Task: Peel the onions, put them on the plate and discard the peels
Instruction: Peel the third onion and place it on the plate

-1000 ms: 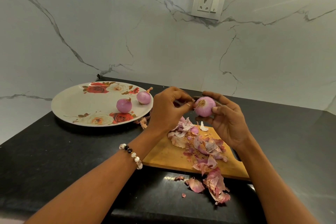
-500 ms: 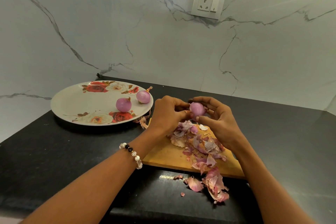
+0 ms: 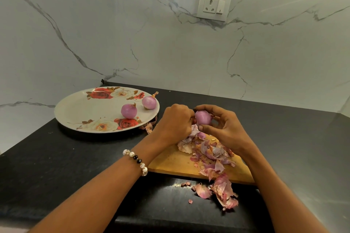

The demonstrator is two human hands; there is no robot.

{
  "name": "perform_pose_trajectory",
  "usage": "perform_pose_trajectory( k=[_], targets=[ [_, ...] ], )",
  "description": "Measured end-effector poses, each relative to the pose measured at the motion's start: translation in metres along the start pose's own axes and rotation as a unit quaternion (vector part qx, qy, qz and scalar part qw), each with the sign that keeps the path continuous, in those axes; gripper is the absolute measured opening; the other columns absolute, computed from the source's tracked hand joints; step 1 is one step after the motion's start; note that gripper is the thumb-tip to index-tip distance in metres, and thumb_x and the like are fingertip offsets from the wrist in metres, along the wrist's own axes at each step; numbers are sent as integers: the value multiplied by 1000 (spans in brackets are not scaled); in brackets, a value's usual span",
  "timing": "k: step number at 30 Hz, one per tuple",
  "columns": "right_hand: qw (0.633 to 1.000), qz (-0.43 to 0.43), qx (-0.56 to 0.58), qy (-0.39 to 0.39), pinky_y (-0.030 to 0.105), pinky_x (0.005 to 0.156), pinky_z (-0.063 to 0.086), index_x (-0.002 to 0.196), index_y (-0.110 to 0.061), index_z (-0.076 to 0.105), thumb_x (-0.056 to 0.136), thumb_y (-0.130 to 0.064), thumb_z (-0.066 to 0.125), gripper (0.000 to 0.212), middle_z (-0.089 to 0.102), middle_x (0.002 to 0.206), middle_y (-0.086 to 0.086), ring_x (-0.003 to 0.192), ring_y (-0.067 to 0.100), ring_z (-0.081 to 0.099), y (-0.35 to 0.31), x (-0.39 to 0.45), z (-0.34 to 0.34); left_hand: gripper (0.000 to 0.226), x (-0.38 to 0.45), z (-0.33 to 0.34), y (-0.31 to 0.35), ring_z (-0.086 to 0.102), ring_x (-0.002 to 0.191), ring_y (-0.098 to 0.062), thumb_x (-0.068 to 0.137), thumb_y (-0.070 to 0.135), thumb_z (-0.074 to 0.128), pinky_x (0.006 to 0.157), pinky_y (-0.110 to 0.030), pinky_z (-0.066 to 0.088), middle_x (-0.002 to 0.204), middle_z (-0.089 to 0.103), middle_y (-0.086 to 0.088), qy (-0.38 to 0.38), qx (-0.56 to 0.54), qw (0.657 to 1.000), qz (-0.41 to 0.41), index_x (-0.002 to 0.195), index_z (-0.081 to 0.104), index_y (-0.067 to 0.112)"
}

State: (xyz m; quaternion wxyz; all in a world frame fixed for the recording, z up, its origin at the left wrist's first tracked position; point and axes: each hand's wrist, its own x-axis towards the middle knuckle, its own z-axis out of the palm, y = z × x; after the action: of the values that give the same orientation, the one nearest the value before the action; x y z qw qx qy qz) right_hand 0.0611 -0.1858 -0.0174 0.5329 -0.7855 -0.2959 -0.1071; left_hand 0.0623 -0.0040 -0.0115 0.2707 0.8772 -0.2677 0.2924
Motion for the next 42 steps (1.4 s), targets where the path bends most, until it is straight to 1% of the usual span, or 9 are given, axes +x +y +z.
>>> perform_pose_trajectory(
  k=[2,7,12,17,20,24,27,30,42],
  targets=[
    [1000,3,24,-5,35,98,55,123,-17,64,80,1,77,49,66,123,2,116,18,62,0,0,-2,23,-1,-1,1,57,59,-21,84,12,52,55,-31,49,68,67,-10,4,-35,999,-1,80,73,4],
    [989,22,142,21,40,91,57,127,-10,62,79,-12,74,50,67,123,7,114,32,64,-2,1,-4,11,0,-1,2,63,73,-10,94,16,57,66,-21,52,79,67,1,0,-171,979,-111,91,67,13],
    [967,42,243,56,36,80,60,125,-12,64,69,-38,88,67,63,125,20,109,35,65,0,6,-4,12,4,-2,-1,60,77,-8,94,13,57,70,-13,50,87,66,3,54,-163,974,-148,100,67,10],
    [946,34,311,79,35,78,60,129,-3,59,68,-37,87,75,60,123,23,107,35,64,0,9,-9,18,3,-5,-2,58,75,-2,88,3,62,70,-2,46,92,68,4,83,-146,980,-109,100,72,11],
    [952,43,292,77,35,77,60,128,-5,60,66,-41,89,77,62,122,22,104,32,67,-1,8,-8,18,3,-1,-4,58,79,-2,84,4,68,72,-5,47,96,69,-1,104,-140,982,-69,98,75,12],
    [967,58,239,61,40,81,60,124,-11,64,72,-38,86,62,64,122,22,104,36,68,-3,6,-3,31,3,1,-3,59,93,-13,82,28,73,78,-22,48,102,70,-3,111,-113,986,-47,109,72,13],
    [982,55,176,50,48,88,58,127,-12,63,82,-20,73,47,65,122,17,107,36,67,-1,4,0,31,1,5,-2,64,88,-16,84,27,72,74,-16,45,98,73,-5,97,-84,991,-28,111,71,11],
    [988,57,137,51,48,89,59,127,-13,62,82,-19,71,47,65,123,15,109,32,67,0,3,2,21,0,8,-2,64,74,-10,85,22,70,67,-8,42,87,74,-6,96,-73,992,-24,102,74,9],
    [993,30,105,45,37,85,60,131,-9,58,83,-19,69,50,63,124,13,109,29,67,0,3,3,8,1,5,-7,53,63,-6,86,16,66,58,-16,43,75,67,-1,80,-94,992,3,85,71,10]
  ],
)
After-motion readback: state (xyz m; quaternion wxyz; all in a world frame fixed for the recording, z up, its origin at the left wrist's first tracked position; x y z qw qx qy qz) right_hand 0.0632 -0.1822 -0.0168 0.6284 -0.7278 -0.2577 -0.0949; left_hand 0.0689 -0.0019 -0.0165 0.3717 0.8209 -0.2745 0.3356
